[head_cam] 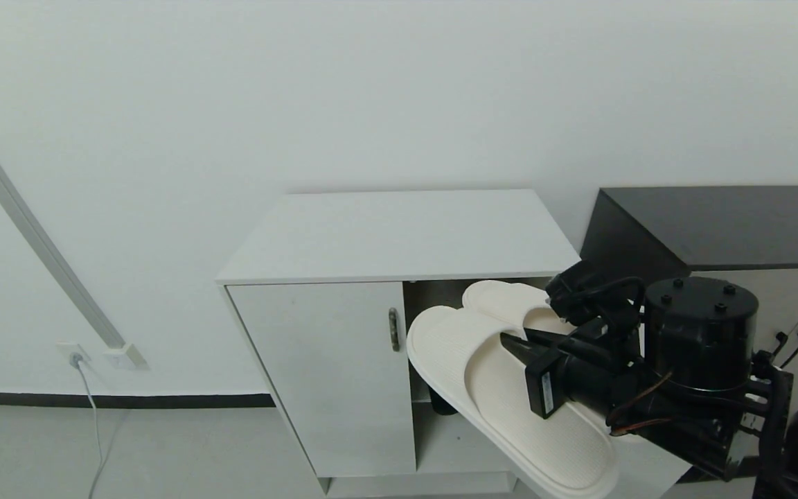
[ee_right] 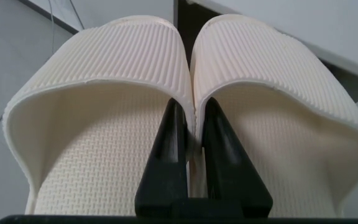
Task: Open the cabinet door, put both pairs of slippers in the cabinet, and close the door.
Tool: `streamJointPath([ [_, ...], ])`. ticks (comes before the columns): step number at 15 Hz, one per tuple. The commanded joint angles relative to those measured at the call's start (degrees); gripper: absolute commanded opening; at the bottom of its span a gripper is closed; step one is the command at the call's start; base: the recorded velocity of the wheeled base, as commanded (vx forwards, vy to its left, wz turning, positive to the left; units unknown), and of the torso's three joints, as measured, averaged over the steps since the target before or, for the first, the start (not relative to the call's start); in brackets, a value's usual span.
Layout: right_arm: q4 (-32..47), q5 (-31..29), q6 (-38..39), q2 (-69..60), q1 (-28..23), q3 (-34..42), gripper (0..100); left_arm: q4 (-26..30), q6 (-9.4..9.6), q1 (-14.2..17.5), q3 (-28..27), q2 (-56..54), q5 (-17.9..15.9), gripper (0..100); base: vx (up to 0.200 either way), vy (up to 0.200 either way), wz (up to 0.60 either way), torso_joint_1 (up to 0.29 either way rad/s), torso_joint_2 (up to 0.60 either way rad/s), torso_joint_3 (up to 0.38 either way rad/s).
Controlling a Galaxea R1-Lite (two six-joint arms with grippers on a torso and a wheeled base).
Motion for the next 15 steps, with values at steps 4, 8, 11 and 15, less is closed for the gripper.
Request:
streamJointPath([
  [4, -0.02, 0.0, -0.01, -0.06, 0.1, 0.36, 0, -0.01, -0.02, 0.0, 0.0, 0.05, -0.01, 0, 0.0, 0.0, 0.0, -0.222, 0.55, 0.319],
  [8, -0.02, 0.0, -0.01, 0.03, 0.27, 0.45, 0, -0.01, -0.02, 0.0, -0.09, 0.05, -0.01, 0, 0.0, 0.0, 0.0, -0.206, 0.53, 0.317],
  [11, -0.02, 0.0, -0.01, 0.03, 0.36, 0.54, 0, 0.08, -0.02, 0.0, 0.0, 0.05, -0.01, 0, 0.0, 0.0, 0.0, -0.186, 0.51, 0.325],
  [15, -0.02, 0.0, -0.01, 0.12, 0.36, 0.54, 0, -0.01, -0.02, 0.0, 0.0, 0.05, -0.01, 0, 0.0, 0.0, 0.0, -0.157, 0.49, 0.331],
])
